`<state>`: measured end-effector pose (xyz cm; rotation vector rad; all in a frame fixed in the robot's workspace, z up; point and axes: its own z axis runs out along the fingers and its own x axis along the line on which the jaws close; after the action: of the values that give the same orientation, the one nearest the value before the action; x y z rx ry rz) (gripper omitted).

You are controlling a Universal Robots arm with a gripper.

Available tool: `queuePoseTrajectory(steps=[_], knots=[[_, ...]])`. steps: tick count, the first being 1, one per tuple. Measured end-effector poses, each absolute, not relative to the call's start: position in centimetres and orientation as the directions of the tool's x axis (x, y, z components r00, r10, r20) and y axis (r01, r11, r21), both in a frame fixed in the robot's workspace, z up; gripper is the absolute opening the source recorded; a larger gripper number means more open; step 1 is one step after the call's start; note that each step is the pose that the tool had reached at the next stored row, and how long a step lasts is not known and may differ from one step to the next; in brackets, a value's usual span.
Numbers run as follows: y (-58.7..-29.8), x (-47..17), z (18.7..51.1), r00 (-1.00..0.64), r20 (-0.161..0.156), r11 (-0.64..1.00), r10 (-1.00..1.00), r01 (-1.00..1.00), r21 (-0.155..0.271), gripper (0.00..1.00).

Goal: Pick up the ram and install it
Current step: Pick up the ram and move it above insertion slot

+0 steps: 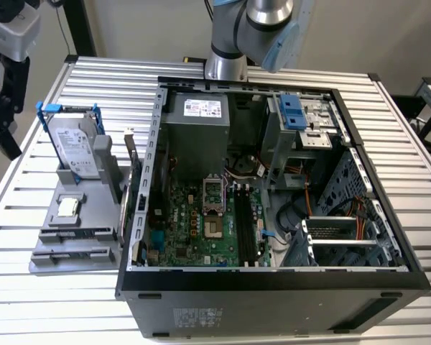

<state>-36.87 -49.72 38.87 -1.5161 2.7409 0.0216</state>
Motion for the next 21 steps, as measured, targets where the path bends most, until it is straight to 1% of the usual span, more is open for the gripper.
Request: queuePoseTrajectory(steps=[8,21], knots=[[-49.72,-36.87,38.86,-0.427,-0.015,0.427,-0.904,-0.904,0.007,0.00],[-49.72,-36.87,38.82,-0.213,-0.014,0.213,-0.977,-0.977,0.007,0.00]])
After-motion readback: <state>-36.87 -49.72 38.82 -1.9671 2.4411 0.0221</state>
